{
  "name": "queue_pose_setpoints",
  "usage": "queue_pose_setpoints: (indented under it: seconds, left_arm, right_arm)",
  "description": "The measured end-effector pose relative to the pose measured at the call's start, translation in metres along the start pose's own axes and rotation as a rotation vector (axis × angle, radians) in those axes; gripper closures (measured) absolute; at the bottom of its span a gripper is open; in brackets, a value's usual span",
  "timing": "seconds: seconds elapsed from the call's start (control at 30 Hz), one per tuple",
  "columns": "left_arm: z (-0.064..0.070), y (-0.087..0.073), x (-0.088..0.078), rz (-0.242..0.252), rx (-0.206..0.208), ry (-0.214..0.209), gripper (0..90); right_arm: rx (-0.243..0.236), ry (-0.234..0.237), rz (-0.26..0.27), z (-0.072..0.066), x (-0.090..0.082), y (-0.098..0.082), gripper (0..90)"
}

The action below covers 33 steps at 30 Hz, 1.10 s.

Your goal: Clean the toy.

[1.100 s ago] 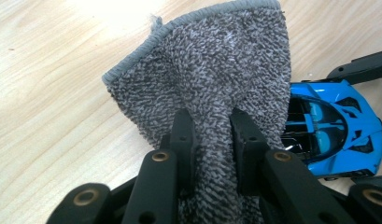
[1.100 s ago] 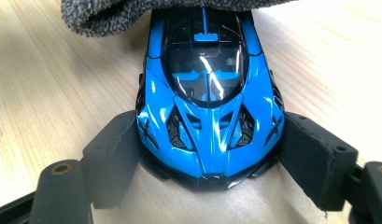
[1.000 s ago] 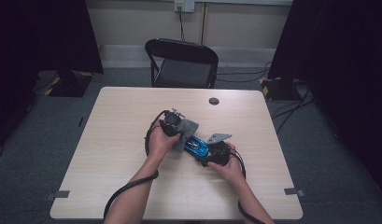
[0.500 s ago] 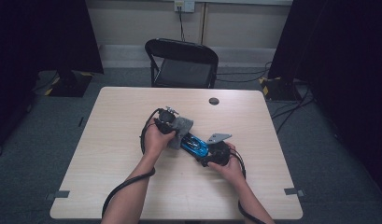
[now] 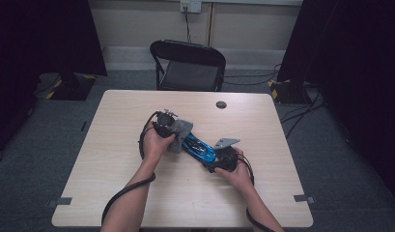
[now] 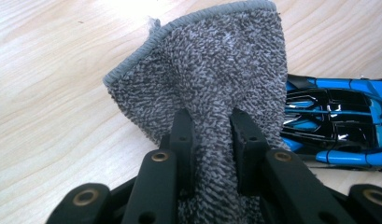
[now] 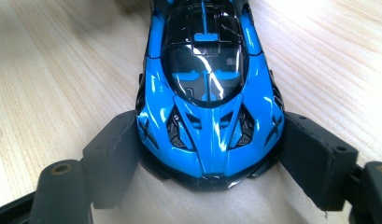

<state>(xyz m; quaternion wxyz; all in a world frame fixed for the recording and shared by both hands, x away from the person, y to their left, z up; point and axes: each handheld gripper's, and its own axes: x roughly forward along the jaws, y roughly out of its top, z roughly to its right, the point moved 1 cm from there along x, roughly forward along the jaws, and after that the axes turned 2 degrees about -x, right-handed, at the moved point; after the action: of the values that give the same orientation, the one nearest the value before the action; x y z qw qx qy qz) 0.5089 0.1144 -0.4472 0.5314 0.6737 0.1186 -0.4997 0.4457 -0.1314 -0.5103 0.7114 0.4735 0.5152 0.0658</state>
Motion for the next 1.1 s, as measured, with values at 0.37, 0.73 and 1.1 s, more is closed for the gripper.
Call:
queue_pose_setpoints:
  seconds: [0.37,0.73,1.1]
  left_arm:
    - [0.0,-0.007,-0.016,0.039,-0.022,-0.043,73.6]
    - [0.006,-0.016,-0.028,0.06,-0.013,-0.082,73.5]
    - [0.009,-0.034,-0.043,0.067,0.004,-0.097,73.3]
  right_arm:
    - [0.002,0.0,-0.003,0.001,0.0,0.0,23.0]
    - [0.013,-0.004,0.012,0.002,-0.007,-0.002,19.1]
    - [-0.005,-0.004,0.082,0.003,-0.026,0.027,29.8]
